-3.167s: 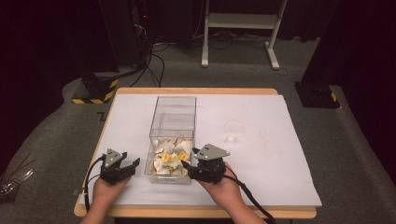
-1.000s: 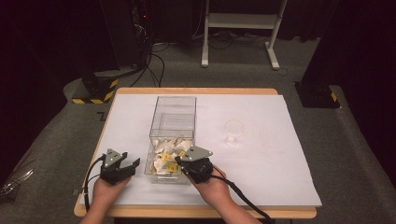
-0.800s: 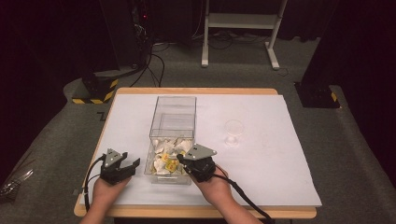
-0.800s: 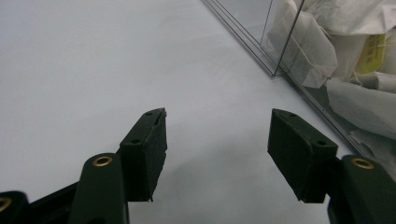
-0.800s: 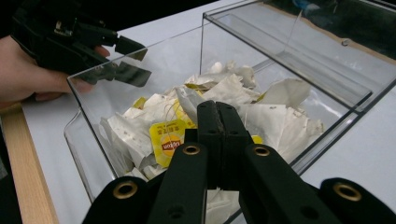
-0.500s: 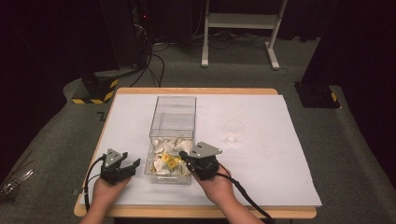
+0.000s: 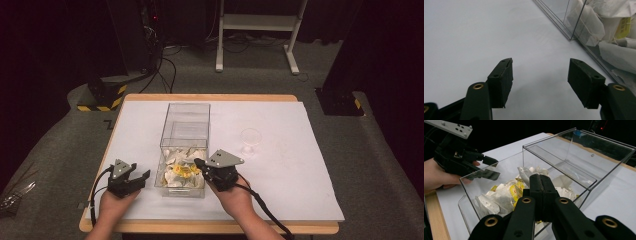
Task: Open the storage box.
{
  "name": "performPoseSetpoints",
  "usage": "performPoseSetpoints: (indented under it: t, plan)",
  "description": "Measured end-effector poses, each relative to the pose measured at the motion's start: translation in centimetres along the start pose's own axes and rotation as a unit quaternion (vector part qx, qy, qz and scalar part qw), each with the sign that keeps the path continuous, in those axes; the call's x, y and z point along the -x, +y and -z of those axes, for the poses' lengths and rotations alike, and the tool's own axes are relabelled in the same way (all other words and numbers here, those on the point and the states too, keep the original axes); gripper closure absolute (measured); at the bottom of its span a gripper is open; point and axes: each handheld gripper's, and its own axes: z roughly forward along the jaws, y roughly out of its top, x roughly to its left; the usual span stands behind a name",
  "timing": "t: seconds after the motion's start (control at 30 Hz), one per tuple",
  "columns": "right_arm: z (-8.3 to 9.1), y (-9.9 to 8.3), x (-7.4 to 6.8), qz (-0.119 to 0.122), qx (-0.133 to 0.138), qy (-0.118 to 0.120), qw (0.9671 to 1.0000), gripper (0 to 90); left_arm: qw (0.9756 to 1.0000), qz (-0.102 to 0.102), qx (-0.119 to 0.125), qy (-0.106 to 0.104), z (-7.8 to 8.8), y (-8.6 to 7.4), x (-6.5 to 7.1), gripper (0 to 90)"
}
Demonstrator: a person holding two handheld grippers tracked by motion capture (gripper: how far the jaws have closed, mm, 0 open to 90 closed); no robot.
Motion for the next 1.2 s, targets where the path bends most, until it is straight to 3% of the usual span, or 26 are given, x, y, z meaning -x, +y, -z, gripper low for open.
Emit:
performPoseSetpoints:
  t: [1.2]
  plan:
    - [1.8, 1.0, 1.8, -0.015, 0.027, -0.022, 0.9993, 90.0, 1.0, -0.006, -0.003, 0.0, 0.0, 0.0, 0.1, 36.1]
